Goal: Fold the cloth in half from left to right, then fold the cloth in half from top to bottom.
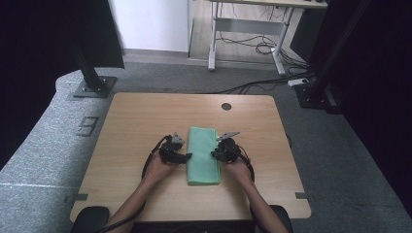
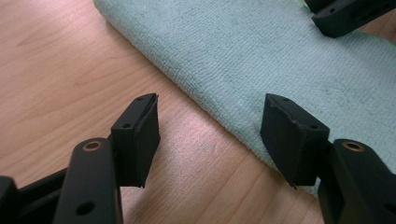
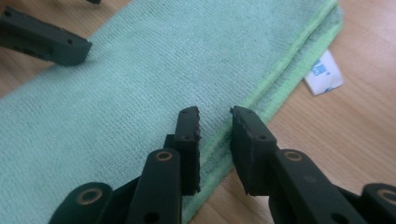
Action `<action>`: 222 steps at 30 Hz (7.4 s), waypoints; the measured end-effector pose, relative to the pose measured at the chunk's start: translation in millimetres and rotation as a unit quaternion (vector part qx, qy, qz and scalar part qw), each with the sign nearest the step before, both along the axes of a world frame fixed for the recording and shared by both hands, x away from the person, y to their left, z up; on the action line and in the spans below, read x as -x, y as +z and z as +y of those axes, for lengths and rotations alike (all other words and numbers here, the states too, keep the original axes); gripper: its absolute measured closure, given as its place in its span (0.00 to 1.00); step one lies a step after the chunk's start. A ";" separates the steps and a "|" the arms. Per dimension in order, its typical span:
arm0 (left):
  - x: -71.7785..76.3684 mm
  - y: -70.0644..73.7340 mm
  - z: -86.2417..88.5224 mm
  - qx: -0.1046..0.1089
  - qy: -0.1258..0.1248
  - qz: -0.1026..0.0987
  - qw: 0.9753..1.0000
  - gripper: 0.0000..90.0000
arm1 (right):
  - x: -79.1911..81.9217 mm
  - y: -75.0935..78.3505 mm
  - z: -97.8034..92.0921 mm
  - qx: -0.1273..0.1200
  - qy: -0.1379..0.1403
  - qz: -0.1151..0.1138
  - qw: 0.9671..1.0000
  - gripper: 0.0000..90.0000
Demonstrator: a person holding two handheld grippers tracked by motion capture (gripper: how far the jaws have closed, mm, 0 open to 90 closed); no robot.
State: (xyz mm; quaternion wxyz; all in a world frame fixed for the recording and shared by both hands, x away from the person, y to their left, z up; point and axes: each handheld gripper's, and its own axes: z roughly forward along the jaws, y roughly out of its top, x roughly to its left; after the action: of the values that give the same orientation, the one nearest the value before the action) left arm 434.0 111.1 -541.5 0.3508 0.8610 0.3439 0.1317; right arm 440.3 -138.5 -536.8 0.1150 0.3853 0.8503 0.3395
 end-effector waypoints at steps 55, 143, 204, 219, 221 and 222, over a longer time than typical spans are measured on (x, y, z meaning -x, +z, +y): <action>-1.8 -3.5 25.2 -0.007 0.050 0.012 0.999 0.17 | 10.0 -2.8 1.9 0.031 -0.015 -0.031 0.999 0.36; 81.0 -7.9 71.8 -0.020 0.028 0.014 0.999 0.00 | 69.4 -19.8 -56.5 0.001 -0.034 -0.044 0.998 0.00; 69.4 -0.8 29.3 -0.054 -0.003 0.009 0.999 0.00 | 61.3 -13.3 10.7 0.019 0.022 -0.033 0.999 0.01; 52.0 15.0 32.9 -0.023 0.024 -0.003 0.999 0.00 | 86.8 -14.0 10.7 0.014 0.037 -0.030 0.999 0.03; 44.0 13.1 29.1 -0.020 0.028 -0.002 0.999 0.00 | 86.6 -14.5 10.3 0.012 0.037 -0.030 0.999 0.02; 41.1 11.3 27.2 -0.025 0.030 -0.003 0.999 0.00 | 86.6 -14.5 10.2 0.012 0.037 -0.030 0.999 0.02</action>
State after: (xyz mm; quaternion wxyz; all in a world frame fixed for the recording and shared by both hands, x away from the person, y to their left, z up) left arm 392.9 138.4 -530.2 0.3264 0.8585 0.3649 0.1528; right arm 353.7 -128.3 -551.3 0.1322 0.3418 0.8642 0.3446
